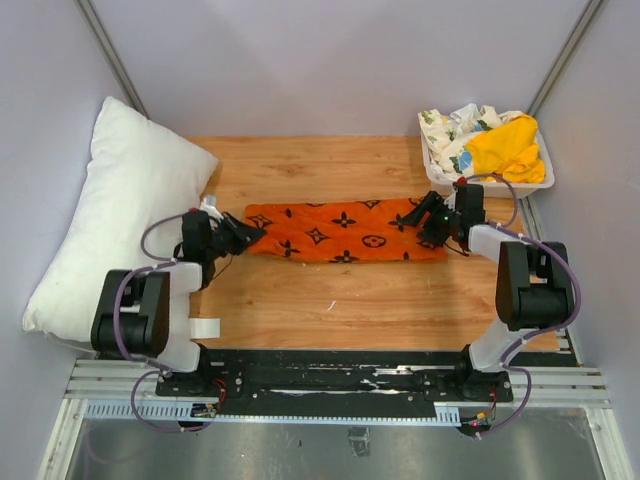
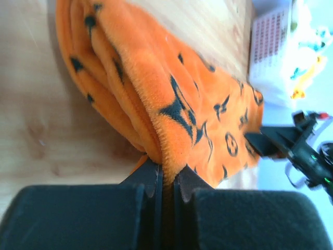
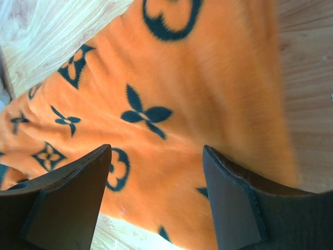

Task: Remove the pillowcase from the pillow
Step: Fold the pillowcase at the center of the board.

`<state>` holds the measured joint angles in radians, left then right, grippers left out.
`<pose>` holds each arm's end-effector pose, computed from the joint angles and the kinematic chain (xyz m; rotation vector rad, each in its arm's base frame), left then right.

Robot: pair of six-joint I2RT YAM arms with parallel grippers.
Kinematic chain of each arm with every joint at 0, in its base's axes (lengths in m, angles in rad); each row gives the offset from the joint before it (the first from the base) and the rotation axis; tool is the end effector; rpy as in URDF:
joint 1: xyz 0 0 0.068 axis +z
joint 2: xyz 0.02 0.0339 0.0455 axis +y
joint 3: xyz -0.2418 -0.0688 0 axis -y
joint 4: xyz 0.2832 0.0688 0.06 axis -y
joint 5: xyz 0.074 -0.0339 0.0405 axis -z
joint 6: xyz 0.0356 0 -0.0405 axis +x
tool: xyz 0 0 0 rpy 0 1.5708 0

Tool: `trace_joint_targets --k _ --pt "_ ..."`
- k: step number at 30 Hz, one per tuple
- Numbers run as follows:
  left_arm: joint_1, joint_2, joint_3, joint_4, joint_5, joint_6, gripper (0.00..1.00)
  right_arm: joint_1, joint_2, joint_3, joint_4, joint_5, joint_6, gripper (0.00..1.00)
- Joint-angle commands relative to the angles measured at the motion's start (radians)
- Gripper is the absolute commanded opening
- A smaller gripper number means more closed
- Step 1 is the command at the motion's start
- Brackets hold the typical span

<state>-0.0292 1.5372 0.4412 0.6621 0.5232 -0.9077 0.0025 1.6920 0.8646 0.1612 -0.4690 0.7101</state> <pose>0.2892 -0.0262 0.0866 -0.5661 2.0465 -1.1036 0.3682 0.0170 0.1203 0.5448 2.2434 0.9021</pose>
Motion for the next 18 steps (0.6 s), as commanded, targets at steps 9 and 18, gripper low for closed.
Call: trace_joint_targets --k 9,18 --pt "0.014 -0.355 0.294 -0.786 -0.691 0.439 0.0 0.067 -0.167 0.114 -0.295 0.201 -0.168 0.85" --pt "-0.009 -0.33 0.417 -0.877 -0.822 0.508 0.0 0.12 -0.195 0.131 -0.319 0.221 -0.179 0.86"
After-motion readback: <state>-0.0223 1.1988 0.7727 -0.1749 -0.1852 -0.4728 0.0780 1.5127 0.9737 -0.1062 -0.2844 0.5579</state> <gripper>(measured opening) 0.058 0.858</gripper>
